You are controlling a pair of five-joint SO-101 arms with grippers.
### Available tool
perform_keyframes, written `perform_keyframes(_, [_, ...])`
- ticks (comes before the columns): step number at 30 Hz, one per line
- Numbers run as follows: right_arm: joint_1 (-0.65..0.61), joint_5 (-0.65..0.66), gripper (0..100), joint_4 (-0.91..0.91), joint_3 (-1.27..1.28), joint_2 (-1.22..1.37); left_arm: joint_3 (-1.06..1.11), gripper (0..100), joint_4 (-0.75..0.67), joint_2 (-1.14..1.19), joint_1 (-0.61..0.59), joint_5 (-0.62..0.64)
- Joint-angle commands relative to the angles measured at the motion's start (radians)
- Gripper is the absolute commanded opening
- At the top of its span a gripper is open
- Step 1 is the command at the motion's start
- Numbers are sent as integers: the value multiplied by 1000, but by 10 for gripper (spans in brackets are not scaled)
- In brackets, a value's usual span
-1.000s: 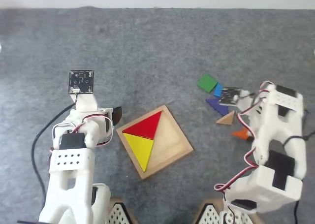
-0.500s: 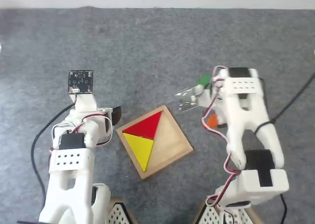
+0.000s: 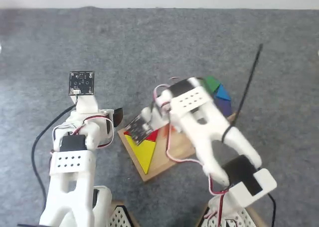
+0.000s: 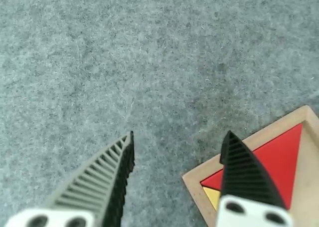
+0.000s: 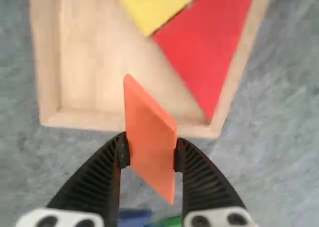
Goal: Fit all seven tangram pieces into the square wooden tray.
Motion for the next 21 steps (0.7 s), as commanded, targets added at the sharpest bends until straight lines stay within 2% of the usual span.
perform_keyframes(1, [-67, 12, 9, -39, -49, -45, -7, 274, -15, -26, -2, 5])
perform_keyframes(7, [-101, 5, 9, -42, -49, -44, -7, 274, -15, -26, 2, 5])
perform_keyframes(9, [-96, -92, 9, -33, -48, -44, -7, 274, -15, -26, 2, 5])
perform_keyframes(17, [-81, -1045, 8, -39, -28, -45, -7, 274, -15, -26, 3, 5])
perform_keyframes(21, [-71, -1471, 8, -36, -26, -45, -5, 274, -15, -26, 3, 5])
